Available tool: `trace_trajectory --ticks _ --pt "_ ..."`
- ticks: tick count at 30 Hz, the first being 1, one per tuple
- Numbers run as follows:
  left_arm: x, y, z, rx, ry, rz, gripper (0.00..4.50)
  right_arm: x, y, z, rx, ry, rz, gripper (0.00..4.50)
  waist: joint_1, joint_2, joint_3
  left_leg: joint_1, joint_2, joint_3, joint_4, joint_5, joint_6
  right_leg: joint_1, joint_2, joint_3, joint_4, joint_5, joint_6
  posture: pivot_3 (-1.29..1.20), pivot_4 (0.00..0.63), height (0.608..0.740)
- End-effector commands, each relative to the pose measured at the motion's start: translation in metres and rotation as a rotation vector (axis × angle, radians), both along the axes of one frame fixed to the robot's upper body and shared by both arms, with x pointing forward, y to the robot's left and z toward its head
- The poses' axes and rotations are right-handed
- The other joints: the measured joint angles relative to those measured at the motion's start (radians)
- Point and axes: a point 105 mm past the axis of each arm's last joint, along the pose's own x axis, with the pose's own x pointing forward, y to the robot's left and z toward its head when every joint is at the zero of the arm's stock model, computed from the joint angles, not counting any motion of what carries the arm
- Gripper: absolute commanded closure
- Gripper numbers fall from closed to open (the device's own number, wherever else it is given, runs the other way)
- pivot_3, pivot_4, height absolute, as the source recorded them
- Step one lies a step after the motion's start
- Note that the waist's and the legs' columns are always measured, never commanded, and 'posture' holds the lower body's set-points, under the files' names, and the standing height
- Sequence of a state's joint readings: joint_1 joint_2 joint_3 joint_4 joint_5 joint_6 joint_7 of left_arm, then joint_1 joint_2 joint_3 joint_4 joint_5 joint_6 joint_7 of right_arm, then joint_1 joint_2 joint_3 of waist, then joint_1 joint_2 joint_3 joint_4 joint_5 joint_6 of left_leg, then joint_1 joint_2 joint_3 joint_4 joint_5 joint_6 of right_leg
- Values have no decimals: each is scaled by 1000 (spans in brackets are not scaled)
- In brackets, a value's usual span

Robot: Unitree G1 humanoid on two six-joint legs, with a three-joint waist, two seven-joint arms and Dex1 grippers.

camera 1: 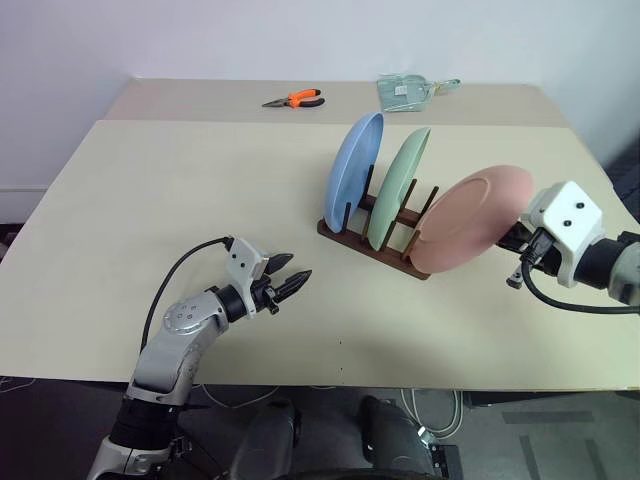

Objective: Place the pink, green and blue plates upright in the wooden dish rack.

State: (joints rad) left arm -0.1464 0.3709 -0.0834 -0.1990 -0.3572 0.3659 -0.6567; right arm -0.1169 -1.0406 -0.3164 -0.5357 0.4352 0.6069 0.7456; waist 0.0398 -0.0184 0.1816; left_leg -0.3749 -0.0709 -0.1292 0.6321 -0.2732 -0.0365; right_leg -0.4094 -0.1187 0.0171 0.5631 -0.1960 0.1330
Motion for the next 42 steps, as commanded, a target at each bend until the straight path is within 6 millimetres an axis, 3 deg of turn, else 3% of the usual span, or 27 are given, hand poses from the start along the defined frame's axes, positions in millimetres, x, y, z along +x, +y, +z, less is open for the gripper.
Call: trace_trajectory --ticks 1,11,18,26,28,31,35,38,42 --pt "-1 -3 9 -7 -36 -10 1915 -2 10 13 -36 -49 41 4446 0 0 0 0 0 0 0 0 0 0 0 0 0 0 1 0 150 740" --pt "0 -6 9 -12 -39 -11 1915 0 26 13 -62 -66 95 4446 -2 0 0 1 0 0 0 0 0 0 0 0 1 -1 1 0 150 740" --pt "0 -9 8 -19 -38 -13 1915 9 37 33 -58 -148 117 4446 -2 0 0 1 0 0 0 0 0 0 0 0 1 0 1 0 150 740" --pt "0 -8 8 -20 -38 -8 1915 12 20 20 -104 -105 53 4446 -1 0 0 1 0 0 1 0 0 0 0 0 1 1 -1 0 150 740" --pt "1 -7 7 -17 -40 -4 1915 11 6 13 -97 -72 12 4446 0 0 0 1 0 0 1 0 0 0 0 0 1 1 -1 0 150 740" --pt "3 -1 9 -12 -45 14 1915 -2 -16 -15 -95 65 -20 4446 2 0 0 1 0 0 1 0 0 1 0 0 1 1 -1 0 150 740" --pt "5 10 8 6 -45 43 1915 -25 -25 -50 -51 229 2 4446 -3 0 -1 1 0 0 1 0 0 1 0 0 1 1 0 0 150 740" --pt "6 21 8 22 -42 65 1915 -38 -11 -67 -13 294 70 4446 -12 1 -1 3 0 2 1 0 0 1 1 1 3 -1 2 0 150 740" --pt "5 37 12 23 -35 86 1915 -29 36 -82 141 253 138 4446 -30 1 -2 4 2 1 1 0 0 1 2 1 5 -1 2 0 150 740"
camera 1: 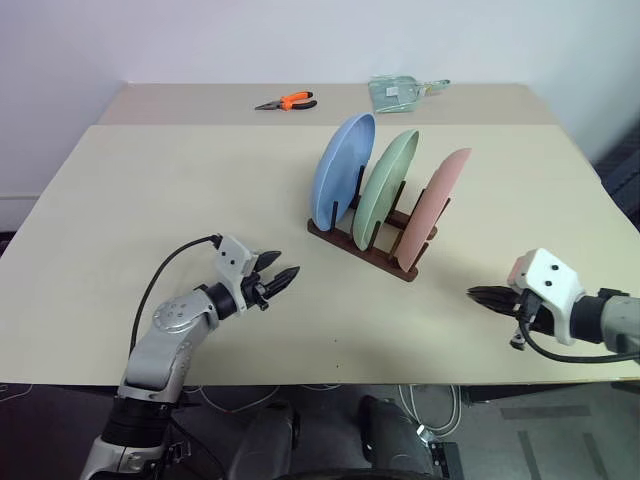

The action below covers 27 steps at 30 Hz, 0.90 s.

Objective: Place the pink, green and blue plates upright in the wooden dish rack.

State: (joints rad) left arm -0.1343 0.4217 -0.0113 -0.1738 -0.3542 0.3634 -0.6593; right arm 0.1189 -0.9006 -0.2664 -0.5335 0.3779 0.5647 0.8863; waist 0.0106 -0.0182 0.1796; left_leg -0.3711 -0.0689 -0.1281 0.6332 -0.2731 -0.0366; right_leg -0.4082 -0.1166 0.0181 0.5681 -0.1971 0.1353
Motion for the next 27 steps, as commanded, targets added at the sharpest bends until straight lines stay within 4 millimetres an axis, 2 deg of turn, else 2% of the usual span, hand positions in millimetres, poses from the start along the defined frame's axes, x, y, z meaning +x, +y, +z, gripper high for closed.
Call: trace_trajectory --ticks 1,6,11,16,21,24,27 --pt "-1 8 16 -31 -38 3 1915 6 38 -3 79 -61 53 4446 -1 1 0 0 0 0 0 0 0 0 0 0 0 0 0 0 150 740" --pt "-1 8 27 -80 -38 1 1915 26 62 -25 94 -90 11 4446 5 0 -1 -1 -2 -1 1 0 -1 -1 -1 0 1 2 -3 0 150 740" --pt "-4 5 30 -81 -42 -3 1915 50 56 -49 53 -109 -106 4446 2 0 -1 -1 -2 -2 1 0 -1 -1 -1 0 1 2 -3 0 150 740" --pt "-7 4 37 -113 -57 9 1915 69 34 -60 33 -145 -240 4446 1 0 -2 0 -2 -2 1 1 -1 -1 -1 0 3 2 -3 0 150 740" --pt "-9 6 43 -130 -62 18 1915 85 6 -55 50 -197 -377 4446 3 0 -2 1 -2 -2 3 1 -2 -1 -1 1 8 1 -3 0 150 740" --pt "-12 5 42 -117 -55 10 1915 85 -4 -52 49 -204 -377 4446 2 0 -2 1 -3 -2 4 1 -2 -1 -1 1 10 1 -2 0 150 740" --pt "-14 8 39 -79 -54 16 1915 76 -25 -42 34 -217 -373 4446 2 0 -2 1 -3 -2 4 1 -2 -1 -1 1 10 1 -2 0 150 740"
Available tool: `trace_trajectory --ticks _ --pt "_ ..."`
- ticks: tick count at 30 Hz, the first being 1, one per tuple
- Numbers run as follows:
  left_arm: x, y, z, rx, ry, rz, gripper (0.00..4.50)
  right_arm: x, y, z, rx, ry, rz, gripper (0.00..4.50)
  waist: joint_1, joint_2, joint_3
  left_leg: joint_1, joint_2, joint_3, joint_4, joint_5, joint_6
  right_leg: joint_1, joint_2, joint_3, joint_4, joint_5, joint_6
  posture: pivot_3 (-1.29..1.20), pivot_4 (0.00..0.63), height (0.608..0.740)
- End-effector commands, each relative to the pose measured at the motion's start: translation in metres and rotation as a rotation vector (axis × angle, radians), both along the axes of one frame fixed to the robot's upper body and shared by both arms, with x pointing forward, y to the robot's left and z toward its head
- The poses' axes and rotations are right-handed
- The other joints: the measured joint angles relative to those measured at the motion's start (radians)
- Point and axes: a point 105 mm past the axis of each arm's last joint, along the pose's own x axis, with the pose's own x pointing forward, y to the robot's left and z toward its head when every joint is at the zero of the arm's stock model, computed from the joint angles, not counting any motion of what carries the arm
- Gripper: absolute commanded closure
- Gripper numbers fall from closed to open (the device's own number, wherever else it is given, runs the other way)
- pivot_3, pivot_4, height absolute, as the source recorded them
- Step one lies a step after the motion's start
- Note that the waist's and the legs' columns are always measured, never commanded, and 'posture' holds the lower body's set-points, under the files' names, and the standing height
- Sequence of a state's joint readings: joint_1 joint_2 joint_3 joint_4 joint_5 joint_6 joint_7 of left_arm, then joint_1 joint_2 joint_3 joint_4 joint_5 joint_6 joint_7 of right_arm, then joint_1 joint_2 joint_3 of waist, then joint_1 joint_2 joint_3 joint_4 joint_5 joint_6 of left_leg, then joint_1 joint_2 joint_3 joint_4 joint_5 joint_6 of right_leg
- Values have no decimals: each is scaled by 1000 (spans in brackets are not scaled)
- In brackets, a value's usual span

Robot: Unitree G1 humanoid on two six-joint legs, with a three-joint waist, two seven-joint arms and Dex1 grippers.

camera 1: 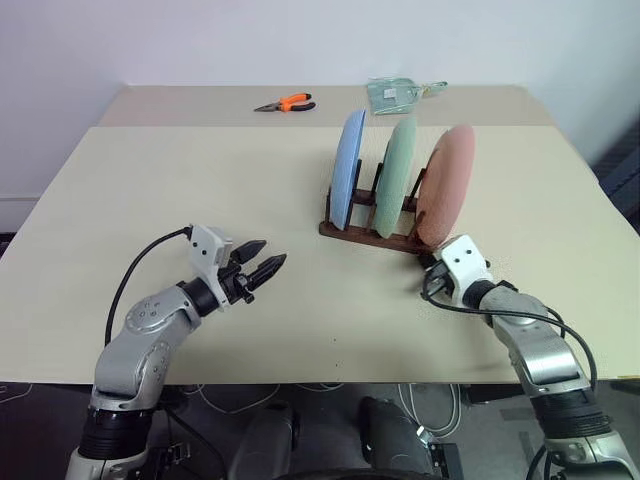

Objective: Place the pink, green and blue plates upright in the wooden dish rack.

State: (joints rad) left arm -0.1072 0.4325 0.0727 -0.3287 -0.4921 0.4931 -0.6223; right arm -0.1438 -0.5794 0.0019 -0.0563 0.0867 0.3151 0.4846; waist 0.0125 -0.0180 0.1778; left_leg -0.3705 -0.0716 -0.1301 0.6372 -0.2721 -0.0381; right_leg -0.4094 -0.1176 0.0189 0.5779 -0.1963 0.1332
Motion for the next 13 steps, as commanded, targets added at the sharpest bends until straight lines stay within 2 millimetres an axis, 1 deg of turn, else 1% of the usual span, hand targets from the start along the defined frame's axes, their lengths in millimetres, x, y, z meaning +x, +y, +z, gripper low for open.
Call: trace_trajectory --ticks 1,2,4,6,7,8,9,10,11,13 --pt "-4 7 9 36 -45 13 1915 -11 -33 19 -22 -33 -16 4446 1 0 0 0 0 0 0 0 0 0 0 0 0 0 0 0 150 740" --pt "-4 10 7 45 -42 20 1915 -17 -40 21 -21 -24 -11 4446 1 0 0 0 0 0 0 0 0 0 0 0 0 0 0 0 150 740" --pt "-4 22 3 77 -39 52 1915 -34 -57 20 -6 13 11 4446 1 0 0 -1 0 0 0 0 0 0 0 0 0 0 1 0 150 740" --pt "-3 39 -3 139 -42 103 1915 -52 -77 25 3 29 11 4446 0 0 0 0 0 0 0 0 0 0 0 0 0 -1 1 0 150 740" --pt "-2 44 -4 159 -45 120 1915 -56 -83 28 8 30 8 4446 -2 1 0 0 0 0 -1 0 0 0 0 0 0 -1 1 0 150 740" --pt "-1 55 -4 167 -42 152 1915 -59 -90 34 26 29 1 4446 -6 2 0 0 0 0 -1 0 0 0 0 0 0 -1 1 0 150 740" --pt "0 63 -5 173 -39 174 1915 -61 -94 38 38 26 -2 4446 -10 2 0 1 1 1 -1 0 0 0 0 1 0 -3 4 0 150 740" --pt "1 71 -5 179 -38 193 1915 -62 -97 42 46 19 -1 4446 -14 2 0 1 1 2 0 0 0 0 0 1 0 -3 3 0 150 740" --pt "1 77 -5 184 -38 205 1915 -61 -99 46 54 10 3 4446 -18 2 0 1 1 2 0 0 0 0 0 1 0 -3 3 0 150 740" --pt "0 82 -5 192 -39 213 1915 -58 -98 51 58 -8 13 4446 -20 2 0 1 2 1 0 0 0 0 0 0 0 -3 3 0 150 740"
